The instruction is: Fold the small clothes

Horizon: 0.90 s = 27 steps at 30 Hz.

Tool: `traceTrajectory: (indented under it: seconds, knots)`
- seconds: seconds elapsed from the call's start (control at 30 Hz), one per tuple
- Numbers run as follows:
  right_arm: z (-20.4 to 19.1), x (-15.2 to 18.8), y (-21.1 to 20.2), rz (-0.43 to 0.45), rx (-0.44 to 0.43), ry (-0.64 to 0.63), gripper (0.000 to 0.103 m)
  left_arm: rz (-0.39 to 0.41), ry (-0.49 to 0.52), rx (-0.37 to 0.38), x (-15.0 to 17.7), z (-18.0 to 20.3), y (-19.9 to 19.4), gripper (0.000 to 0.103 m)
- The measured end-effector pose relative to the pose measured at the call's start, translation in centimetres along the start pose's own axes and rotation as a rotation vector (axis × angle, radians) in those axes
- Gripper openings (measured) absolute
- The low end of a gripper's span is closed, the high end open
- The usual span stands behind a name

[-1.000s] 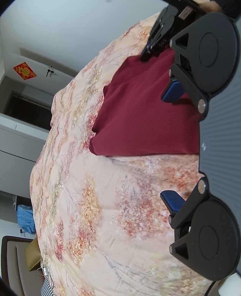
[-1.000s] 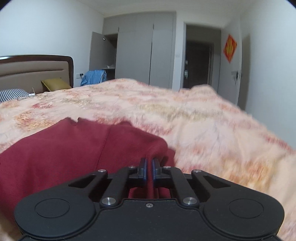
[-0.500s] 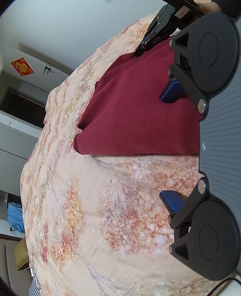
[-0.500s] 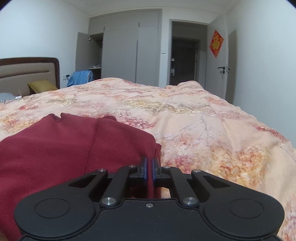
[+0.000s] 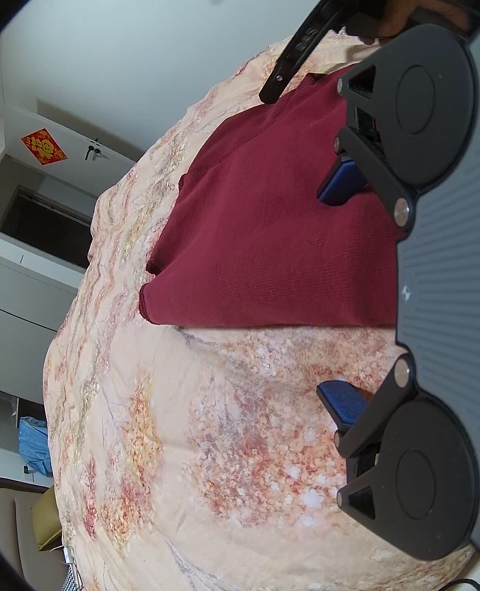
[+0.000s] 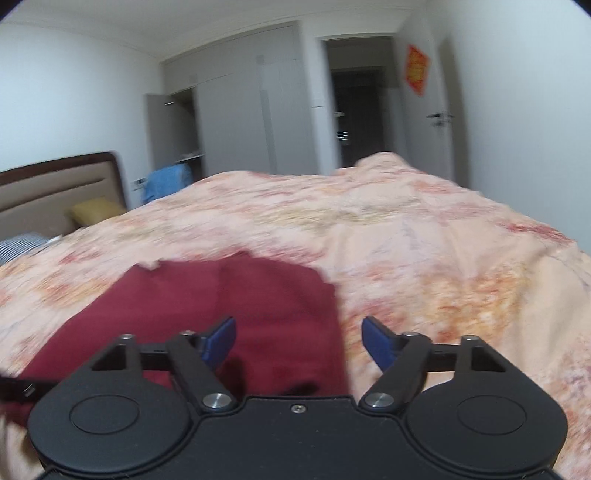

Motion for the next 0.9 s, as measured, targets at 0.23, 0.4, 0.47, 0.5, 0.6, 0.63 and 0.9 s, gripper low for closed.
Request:
traceTrajectory:
  seconds: [0.23,0.4,0.47,0.5,0.6,0.63,0.9]
  knots:
    - [1.7,2.4,-0.7,-0.009,0.111,0.023,0.101,-0.001,0.003,0.010,0.0,0.0,0.0,0.103]
    - [1.4,2.2,-1.9,0.014,0.128,0.018,0.101,0.002,0.008,0.012,0.1,0.0,-0.2,0.103]
    - [1.4,1.8,-2.7,0.042,0.126,0.040,0.102,0.003,0.008,0.014,0.1,0.0,-0.2,0.103]
    - [1.5,1.3,-2.9,0.055,0.134,0.053,0.102,0.002,0.007,0.014,0.2,0.1,-0.2,0.103]
    - [2.3,0.0,-2.7,0.083,0.130,0.077,0.102,0.004,-0.001,0.018,0.2,0.0,-0.2,0.103]
    - [2.5,-0.4,-2.3,0.079,0.124,0.083,0.102,0.005,-0.001,0.017,0.2,0.0,-0.2,0.103]
    - [3.1,-1.1,3.1,-0.031,-0.005,0.154,0.102,0.004,0.000,0.017,0.2,-0.1,-0.2,0.103]
Point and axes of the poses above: each gripper's, at about its wrist camera, not at the fingertips, and y roughly the way its jaws point, z to its right, x to its underside, the point moved 5 cm from there along y, roughly the way its jaws point, and after that the axes turned 8 degrees about -x, right-handed, at the moved point
